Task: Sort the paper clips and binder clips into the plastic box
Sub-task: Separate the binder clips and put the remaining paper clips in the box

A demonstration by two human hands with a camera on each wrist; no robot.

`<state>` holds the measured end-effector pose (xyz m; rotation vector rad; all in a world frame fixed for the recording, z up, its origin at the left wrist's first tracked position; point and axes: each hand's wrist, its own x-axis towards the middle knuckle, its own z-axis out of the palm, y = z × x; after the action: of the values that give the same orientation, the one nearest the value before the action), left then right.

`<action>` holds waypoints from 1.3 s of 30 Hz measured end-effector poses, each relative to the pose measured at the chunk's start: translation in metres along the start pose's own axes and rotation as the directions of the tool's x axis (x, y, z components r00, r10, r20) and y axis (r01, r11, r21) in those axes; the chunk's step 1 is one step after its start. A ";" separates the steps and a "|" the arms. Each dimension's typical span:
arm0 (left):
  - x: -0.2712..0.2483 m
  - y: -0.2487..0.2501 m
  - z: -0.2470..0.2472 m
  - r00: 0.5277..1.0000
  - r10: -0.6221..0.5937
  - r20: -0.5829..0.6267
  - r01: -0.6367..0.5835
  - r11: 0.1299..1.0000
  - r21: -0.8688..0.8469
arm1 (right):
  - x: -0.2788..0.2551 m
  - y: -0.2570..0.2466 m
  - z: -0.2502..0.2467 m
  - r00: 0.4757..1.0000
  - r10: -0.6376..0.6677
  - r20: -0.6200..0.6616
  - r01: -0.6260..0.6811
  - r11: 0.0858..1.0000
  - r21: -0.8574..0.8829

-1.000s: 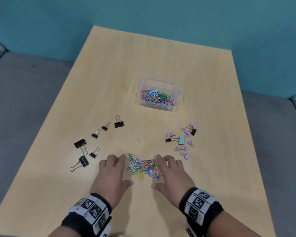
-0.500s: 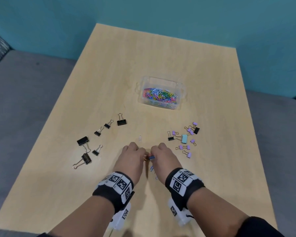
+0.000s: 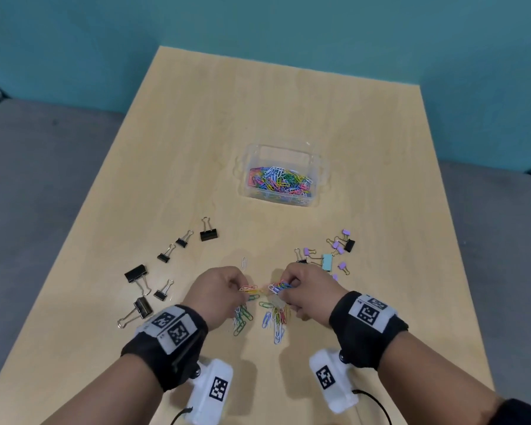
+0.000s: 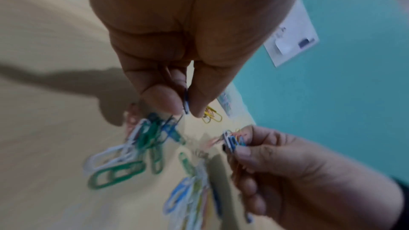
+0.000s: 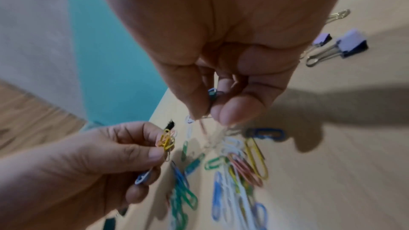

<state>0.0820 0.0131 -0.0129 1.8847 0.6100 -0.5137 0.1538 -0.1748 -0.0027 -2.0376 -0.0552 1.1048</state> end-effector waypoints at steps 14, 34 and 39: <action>0.095 0.145 -0.062 0.950 0.276 -0.148 -0.285 0.958 -0.043 | 0.057 -0.115 -0.109 0.937 -0.245 -0.250 0.282 0.951 0.123; 0.009 0.017 -0.015 0.942 0.336 -0.007 -0.276 0.785 0.555 | -0.021 0.004 0.001 0.900 -0.433 0.053 0.320 0.573 -0.755; -0.009 -0.016 0.009 0.874 0.478 0.088 -0.377 0.553 0.743 | -0.003 0.020 0.025 0.912 -0.407 -0.044 0.129 0.389 -0.912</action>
<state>0.0643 0.0090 -0.0223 2.7691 -0.0629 -0.3292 0.1279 -0.1735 -0.0213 -2.9574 -1.0427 0.5639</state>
